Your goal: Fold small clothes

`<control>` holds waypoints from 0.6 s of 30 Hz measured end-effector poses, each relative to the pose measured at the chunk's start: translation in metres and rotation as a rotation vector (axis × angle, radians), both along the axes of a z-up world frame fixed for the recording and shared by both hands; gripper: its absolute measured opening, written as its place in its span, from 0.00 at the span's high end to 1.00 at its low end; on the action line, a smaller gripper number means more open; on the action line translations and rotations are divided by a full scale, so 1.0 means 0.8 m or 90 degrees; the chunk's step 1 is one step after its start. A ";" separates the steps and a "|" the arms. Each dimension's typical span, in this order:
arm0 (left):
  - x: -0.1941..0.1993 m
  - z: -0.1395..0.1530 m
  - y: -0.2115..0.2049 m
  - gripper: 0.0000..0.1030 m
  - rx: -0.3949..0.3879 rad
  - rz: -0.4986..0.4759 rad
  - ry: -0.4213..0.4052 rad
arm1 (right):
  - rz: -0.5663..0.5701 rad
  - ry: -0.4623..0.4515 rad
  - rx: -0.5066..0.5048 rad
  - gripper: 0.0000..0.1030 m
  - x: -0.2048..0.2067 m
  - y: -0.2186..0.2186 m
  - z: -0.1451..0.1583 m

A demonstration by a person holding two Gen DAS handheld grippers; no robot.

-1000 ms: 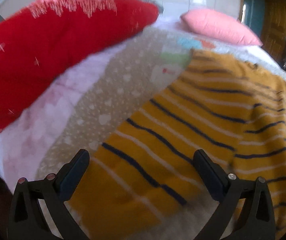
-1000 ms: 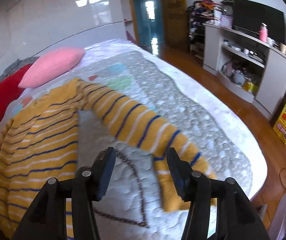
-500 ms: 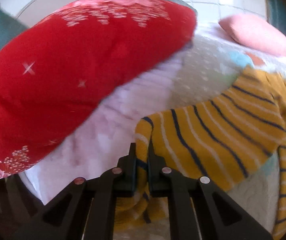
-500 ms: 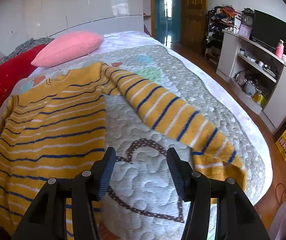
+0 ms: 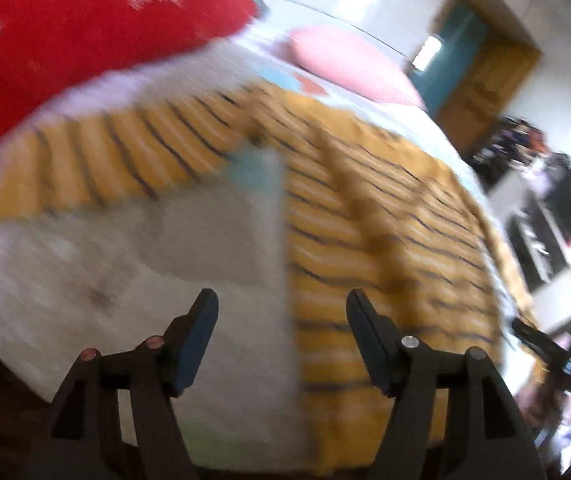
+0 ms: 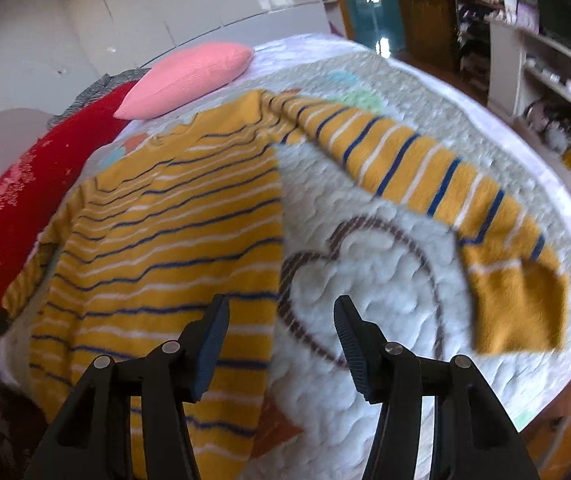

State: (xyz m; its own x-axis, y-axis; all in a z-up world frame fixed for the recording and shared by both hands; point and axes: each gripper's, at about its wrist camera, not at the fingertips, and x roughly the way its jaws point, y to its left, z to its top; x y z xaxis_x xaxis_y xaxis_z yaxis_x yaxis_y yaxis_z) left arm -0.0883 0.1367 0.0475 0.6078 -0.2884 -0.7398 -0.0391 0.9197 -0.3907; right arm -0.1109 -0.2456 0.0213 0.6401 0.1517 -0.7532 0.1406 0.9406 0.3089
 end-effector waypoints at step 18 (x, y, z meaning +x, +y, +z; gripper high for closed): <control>-0.048 -0.011 -0.039 0.91 -0.009 0.012 0.037 | 0.073 0.025 0.091 0.87 -0.048 0.042 -0.025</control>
State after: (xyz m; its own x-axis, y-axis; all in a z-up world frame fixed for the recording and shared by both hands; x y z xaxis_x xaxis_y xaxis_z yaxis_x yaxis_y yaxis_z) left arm -0.1267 0.1058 0.0387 0.5686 -0.2880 -0.7706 -0.0791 0.9132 -0.3997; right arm -0.1496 -0.2122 0.0012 0.5834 0.3288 -0.7426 0.0500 0.8981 0.4369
